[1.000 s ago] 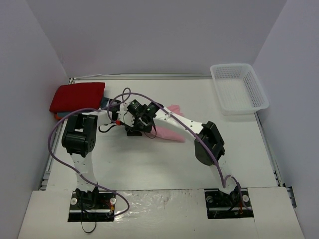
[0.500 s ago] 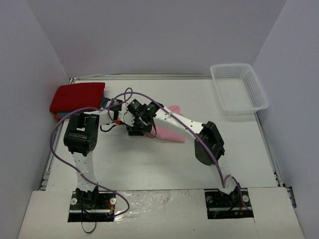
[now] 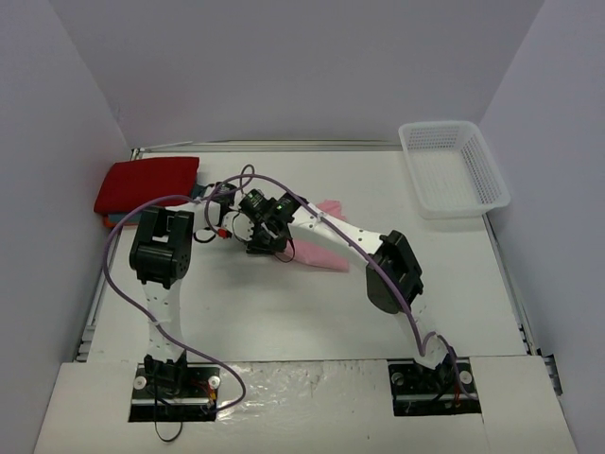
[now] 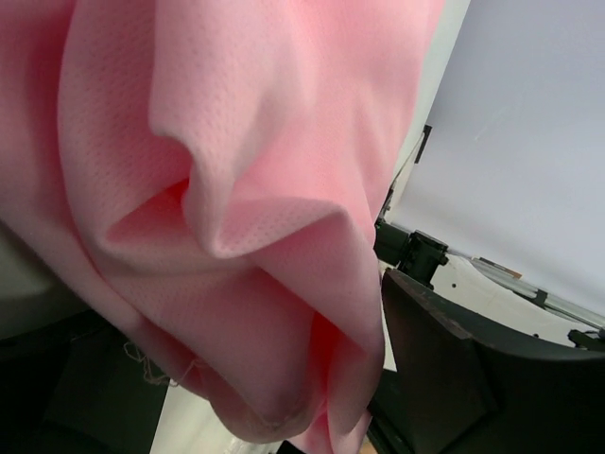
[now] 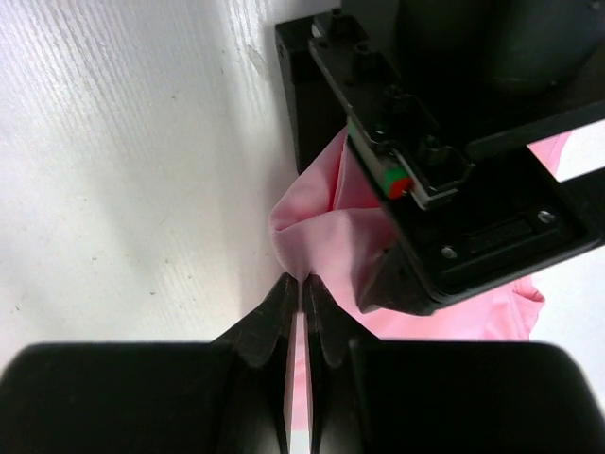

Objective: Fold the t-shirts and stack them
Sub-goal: Put the neatly folded tshirt into the corner of the board with the left arm

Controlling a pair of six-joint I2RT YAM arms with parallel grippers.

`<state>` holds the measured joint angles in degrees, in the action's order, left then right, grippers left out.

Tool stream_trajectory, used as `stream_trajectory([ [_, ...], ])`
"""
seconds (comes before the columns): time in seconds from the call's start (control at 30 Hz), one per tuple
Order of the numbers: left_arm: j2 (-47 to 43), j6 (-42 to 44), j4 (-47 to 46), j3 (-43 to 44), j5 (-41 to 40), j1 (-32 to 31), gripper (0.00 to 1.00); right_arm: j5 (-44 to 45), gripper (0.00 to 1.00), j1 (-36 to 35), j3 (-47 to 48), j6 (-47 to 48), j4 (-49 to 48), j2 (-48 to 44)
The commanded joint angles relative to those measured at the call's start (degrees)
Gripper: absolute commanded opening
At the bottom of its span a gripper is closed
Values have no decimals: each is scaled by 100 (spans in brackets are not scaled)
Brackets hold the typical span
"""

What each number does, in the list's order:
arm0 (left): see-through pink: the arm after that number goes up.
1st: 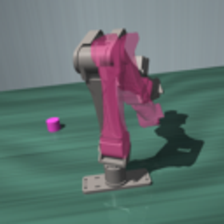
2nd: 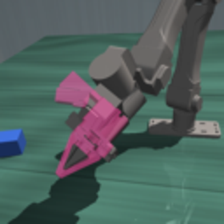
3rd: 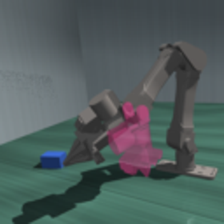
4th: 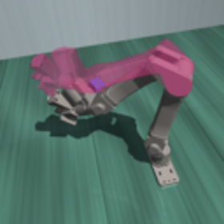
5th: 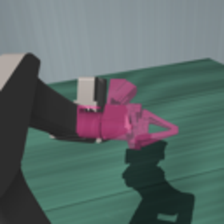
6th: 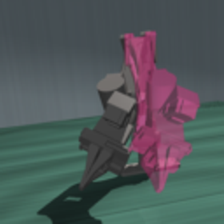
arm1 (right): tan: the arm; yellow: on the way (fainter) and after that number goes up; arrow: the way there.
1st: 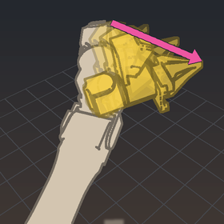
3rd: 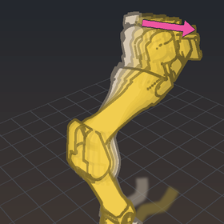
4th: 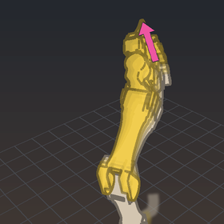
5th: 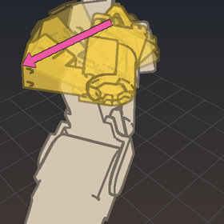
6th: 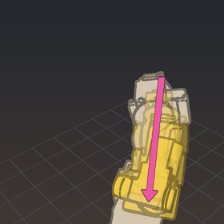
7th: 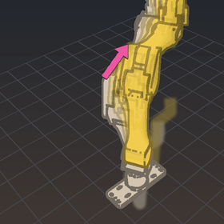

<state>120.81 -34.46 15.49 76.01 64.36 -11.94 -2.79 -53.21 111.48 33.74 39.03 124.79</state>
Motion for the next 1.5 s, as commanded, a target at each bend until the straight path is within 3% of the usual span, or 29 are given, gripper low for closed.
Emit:
stream_trajectory([
  [0.0, 337, 369, 437, 177, -547, -62, 81, -20, 0, -128, 260, 98, 219, 98],
  [0.27, 417, -16, 456, 248, -521, 51, 76, 41, 0, -181, 242, 116, 228, 80],
  [0.53, 259, -1149, -695, -261, -328, 201, 68, 59, 0, -207, 181, 124, 211, 63],
  [0.8, 522, -1221, -793, -165, -292, 236, 65, 76, 0, -277, 155, 124, 220, 107],
  [0.83, 522, -1178, -801, -165, -284, 236, 63, 77, 0, -278, 146, 133, 228, 124],
  [0.93, 513, -1133, -854, -165, -231, 236, 35, 59, 0, -278, 137, 159, 228, 159],
  [0.97, 539, -1142, -880, -165, -187, 236, 21, 59, 0, -286, 137, 168, 237, 177],
  [1.03, 540, -1160, -933, -148, -99, 219, 5, 24, 19, -286, 172, 160, 255, 221],
  [1.07, 540, -1151, -951, -148, -81, 210, 3, -28, 29, -286, 198, 177, 316, 238],
  [1.1, 540, -1151, -986, -148, -29, 201, 2, -64, 44, -304, 207, 177, 334, 239],
  [1.13, 514, -1142, -995, -165, -20, 193, 2, -142, 52, -295, 207, 177, 351, 212],
  [1.23, 461, -1116, -1039, -165, -11, 193, 2, -582, 69, -313, 216, 265, 640, 11],
  [1.27, 434, -1116, -1047, -157, -11, 210, 2, -800, 86, -304, 173, 335, 711, -199],
  [1.3, 426, -1107, -1048, -139, -11, 210, 2, -898, 96, -295, 137, 379, 799, -323],
  [1.47, 250, -677, -592, 10, -116, 254, 2, -1373, 100, 10, -441, 835, 1607, -1586],
])
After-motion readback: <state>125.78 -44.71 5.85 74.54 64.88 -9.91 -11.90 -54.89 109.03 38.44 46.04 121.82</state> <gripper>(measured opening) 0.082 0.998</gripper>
